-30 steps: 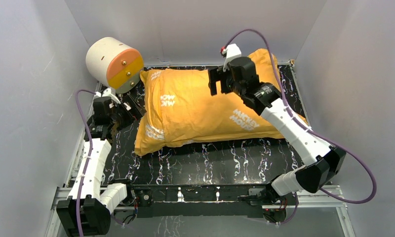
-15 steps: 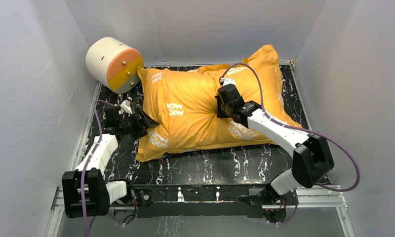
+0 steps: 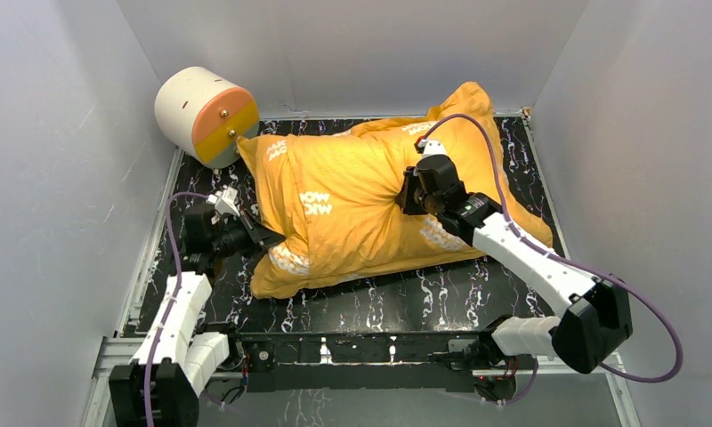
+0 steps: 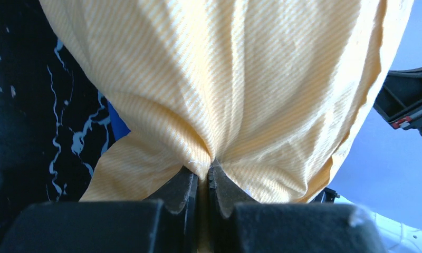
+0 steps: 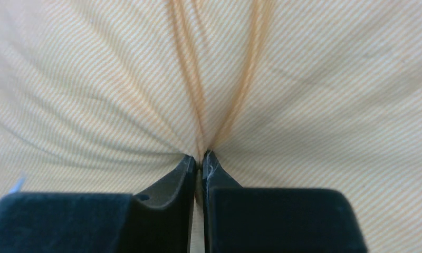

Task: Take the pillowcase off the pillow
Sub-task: Turn over the pillow at the center of the board.

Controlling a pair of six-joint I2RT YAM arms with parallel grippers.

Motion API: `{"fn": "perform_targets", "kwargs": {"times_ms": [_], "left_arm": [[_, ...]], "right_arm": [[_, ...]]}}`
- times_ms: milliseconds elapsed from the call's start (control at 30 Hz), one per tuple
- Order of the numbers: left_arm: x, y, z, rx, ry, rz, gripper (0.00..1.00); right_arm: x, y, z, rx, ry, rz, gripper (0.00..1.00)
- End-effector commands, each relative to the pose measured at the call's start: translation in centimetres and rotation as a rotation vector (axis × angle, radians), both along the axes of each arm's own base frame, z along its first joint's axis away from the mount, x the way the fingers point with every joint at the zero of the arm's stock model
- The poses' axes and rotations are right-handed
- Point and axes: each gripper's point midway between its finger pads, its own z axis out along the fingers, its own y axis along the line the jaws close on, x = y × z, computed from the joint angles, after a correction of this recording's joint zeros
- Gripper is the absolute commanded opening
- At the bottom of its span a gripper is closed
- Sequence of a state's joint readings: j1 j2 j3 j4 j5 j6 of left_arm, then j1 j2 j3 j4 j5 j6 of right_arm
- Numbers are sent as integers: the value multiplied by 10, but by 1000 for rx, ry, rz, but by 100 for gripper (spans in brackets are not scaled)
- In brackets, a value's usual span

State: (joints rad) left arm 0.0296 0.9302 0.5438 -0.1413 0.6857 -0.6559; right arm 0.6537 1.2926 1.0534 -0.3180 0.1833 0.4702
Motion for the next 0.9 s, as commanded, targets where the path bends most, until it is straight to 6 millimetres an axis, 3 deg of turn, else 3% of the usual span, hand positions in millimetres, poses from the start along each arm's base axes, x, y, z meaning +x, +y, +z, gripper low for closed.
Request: {"fn": "perform_targets", "kwargs": {"times_ms": [0, 167, 200, 267, 333, 400, 467, 600, 700, 767, 867], "left_arm": [[-26, -14, 13, -79, 10, -54, 0], [-53, -25, 34, -127, -48, -151, 0], [-58, -26, 37, -128, -46, -164, 0], [-73, -32, 36, -119, -20, -197, 0], [-80, -25, 25, -65, 29, -155, 4], [-82, -19, 18, -13, 63, -113, 40], [-82, -16, 22, 15, 49, -108, 55], [-79, 1, 36, 153, 3, -39, 73], [-77, 11, 52, 195, -52, 15, 84], [-79, 13, 52, 213, -61, 18, 98], [-79, 22, 55, 249, -76, 72, 98]], "right_arm": [[-18, 11, 31, 118, -15, 51, 16], [-24, 9, 56, 210, -27, 4, 25], [-26, 11, 61, 241, -27, 5, 30], [-34, 16, 67, 309, -16, 21, 50], [-45, 27, 71, 388, -17, 89, 56], [-62, 41, 64, 440, 30, 188, 59], [-79, 48, 50, 400, 98, 217, 59], [-106, 46, 23, 209, 83, 171, 69], [-101, 15, -3, 37, 114, 21, 75], [-107, 5, -18, -58, 182, -1, 79], [-113, 7, -19, -89, 213, -21, 80]]}}
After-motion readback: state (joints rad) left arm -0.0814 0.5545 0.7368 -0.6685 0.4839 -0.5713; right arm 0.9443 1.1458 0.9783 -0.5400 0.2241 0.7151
